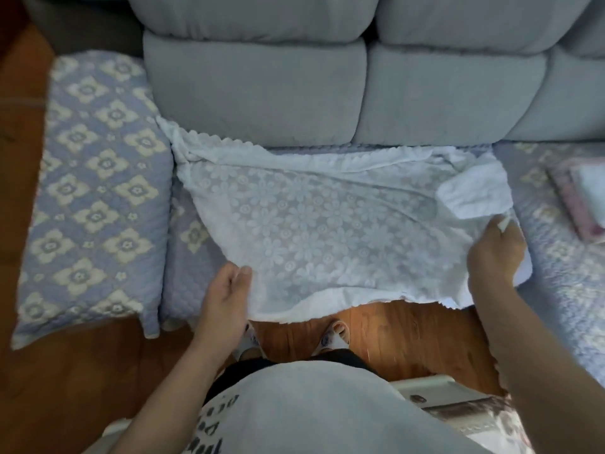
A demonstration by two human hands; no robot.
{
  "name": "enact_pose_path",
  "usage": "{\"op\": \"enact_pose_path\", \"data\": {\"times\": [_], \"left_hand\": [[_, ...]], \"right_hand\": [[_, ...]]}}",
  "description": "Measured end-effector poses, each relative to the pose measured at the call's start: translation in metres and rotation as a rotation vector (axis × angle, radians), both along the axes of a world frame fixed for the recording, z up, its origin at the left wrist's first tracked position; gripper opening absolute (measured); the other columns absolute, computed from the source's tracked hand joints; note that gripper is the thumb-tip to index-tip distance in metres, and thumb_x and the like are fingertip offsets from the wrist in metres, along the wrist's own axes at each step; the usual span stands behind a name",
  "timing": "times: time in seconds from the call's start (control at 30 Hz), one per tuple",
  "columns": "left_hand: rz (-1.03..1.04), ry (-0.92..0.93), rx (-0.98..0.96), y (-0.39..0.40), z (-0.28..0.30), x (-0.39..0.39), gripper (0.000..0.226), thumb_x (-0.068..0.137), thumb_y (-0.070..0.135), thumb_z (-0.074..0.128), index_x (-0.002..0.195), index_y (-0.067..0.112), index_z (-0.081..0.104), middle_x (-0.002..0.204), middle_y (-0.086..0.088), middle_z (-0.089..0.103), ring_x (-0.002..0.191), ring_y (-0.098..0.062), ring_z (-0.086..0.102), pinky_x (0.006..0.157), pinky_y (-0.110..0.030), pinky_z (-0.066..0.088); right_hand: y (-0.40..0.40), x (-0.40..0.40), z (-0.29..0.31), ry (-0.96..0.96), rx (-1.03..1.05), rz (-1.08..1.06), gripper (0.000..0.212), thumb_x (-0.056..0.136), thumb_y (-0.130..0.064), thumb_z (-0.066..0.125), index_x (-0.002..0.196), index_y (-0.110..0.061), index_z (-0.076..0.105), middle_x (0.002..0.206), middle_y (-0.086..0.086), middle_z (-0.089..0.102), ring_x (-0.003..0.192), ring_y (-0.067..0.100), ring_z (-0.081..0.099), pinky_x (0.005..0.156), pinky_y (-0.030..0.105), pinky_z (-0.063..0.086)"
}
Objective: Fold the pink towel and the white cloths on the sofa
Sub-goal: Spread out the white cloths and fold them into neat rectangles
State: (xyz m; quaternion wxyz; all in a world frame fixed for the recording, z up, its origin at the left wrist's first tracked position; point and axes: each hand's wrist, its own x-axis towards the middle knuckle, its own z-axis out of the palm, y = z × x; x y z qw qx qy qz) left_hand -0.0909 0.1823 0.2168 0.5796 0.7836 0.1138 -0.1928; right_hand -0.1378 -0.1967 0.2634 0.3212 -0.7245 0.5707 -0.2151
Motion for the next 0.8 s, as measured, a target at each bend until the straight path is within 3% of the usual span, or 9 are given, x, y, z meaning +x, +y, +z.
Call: {"op": "enact_pose_path", "data": {"times": [0.1,0.2,0.3,0.4,0.47,0.53,0.6,0.7,0.8], "left_hand": [[0.302,-0.138,-0.010,-0.035,0.035,0.006,0.033,0.106,0.028,0.044,0.075,0.018,0.044,0.070,0.007,0.047,0.062,-0.005,0.043,0.064,-0.030,0.038],[0.515,-0.113,-0.116,-0.065,0.052,0.012,0.036,0.105,0.037,0.044,0.073,0.022,0.040,0.074,0.002,0.045,0.068,-0.015,0.044,0.070,-0.034,0.037],[0.499,-0.296,-0.084,-0.085,0.081,0.007,0.036,0.105,0.039,0.041,0.075,0.019,0.039,0.075,0.001,0.042,0.068,-0.011,0.043,0.069,-0.032,0.037],[0.238,-0.546,0.269,-0.072,0.104,0.018,0.035,0.108,0.030,0.038,0.076,0.015,0.036,0.067,0.002,0.039,0.056,-0.004,0.040,0.055,-0.027,0.034],[0.045,-0.513,0.587,-0.038,0.092,0.043,0.030,0.108,0.027,0.036,0.085,0.010,0.042,0.072,-0.010,0.050,0.062,-0.021,0.048,0.057,-0.040,0.035],[0.010,-0.208,0.787,0.010,0.055,0.073,0.029,0.107,0.023,0.034,0.106,0.000,0.053,0.101,-0.027,0.059,0.088,-0.040,0.057,0.077,-0.046,0.044],[-0.062,0.058,0.931,0.046,0.016,0.084,0.034,0.106,0.017,0.033,0.118,-0.007,0.054,0.125,-0.029,0.055,0.109,-0.043,0.054,0.097,-0.047,0.045],[-0.306,0.089,1.020,0.053,-0.014,0.068,0.037,0.106,0.027,0.034,0.119,0.000,0.057,0.128,-0.021,0.056,0.109,-0.036,0.055,0.090,-0.038,0.044],[-0.330,0.125,0.968,0.059,-0.023,0.041,0.045,0.103,0.040,0.047,0.126,0.001,0.050,0.125,-0.022,0.058,0.109,-0.038,0.058,0.080,-0.035,0.041]], "right_hand": [[-0.045,-0.016,0.027,-0.084,-0.144,0.005,0.039,0.107,-0.040,0.030,0.094,-0.011,0.051,0.083,-0.004,0.050,0.086,0.020,0.049,0.071,0.031,0.039],[-0.057,-0.010,0.046,-0.125,-0.041,0.083,0.037,0.106,-0.038,0.036,0.106,-0.009,0.059,0.101,0.005,0.057,0.093,0.021,0.053,0.083,0.031,0.042],[-0.025,-0.001,0.069,-0.066,0.303,0.603,0.027,0.107,-0.034,0.047,0.096,-0.017,0.065,0.081,-0.002,0.060,0.079,0.020,0.055,0.074,0.033,0.044],[-0.012,-0.007,0.093,-0.066,0.616,0.997,0.035,0.107,-0.034,0.047,0.091,-0.008,0.066,0.080,0.007,0.063,0.079,0.020,0.063,0.080,0.035,0.055],[-0.032,0.002,0.092,-0.205,0.625,0.768,0.030,0.107,-0.029,0.047,0.092,-0.010,0.064,0.087,0.010,0.068,0.085,0.026,0.068,0.083,0.038,0.057],[-0.053,0.017,0.089,-0.204,0.479,0.468,0.025,0.100,-0.037,0.050,0.092,-0.017,0.063,0.094,0.011,0.067,0.095,0.036,0.069,0.086,0.047,0.057],[-0.056,0.028,0.081,-0.231,0.462,0.373,0.026,0.095,-0.039,0.048,0.094,-0.018,0.064,0.097,0.012,0.068,0.093,0.034,0.069,0.084,0.046,0.058],[-0.022,0.025,0.065,-0.246,0.672,0.547,0.029,0.106,-0.024,0.044,0.092,-0.009,0.065,0.084,0.010,0.067,0.074,0.022,0.067,0.072,0.036,0.055],[0.009,0.015,0.038,-0.060,0.671,0.522,0.037,0.106,-0.035,0.046,0.109,-0.003,0.065,0.098,0.014,0.069,0.086,0.028,0.067,0.079,0.041,0.053]]}}
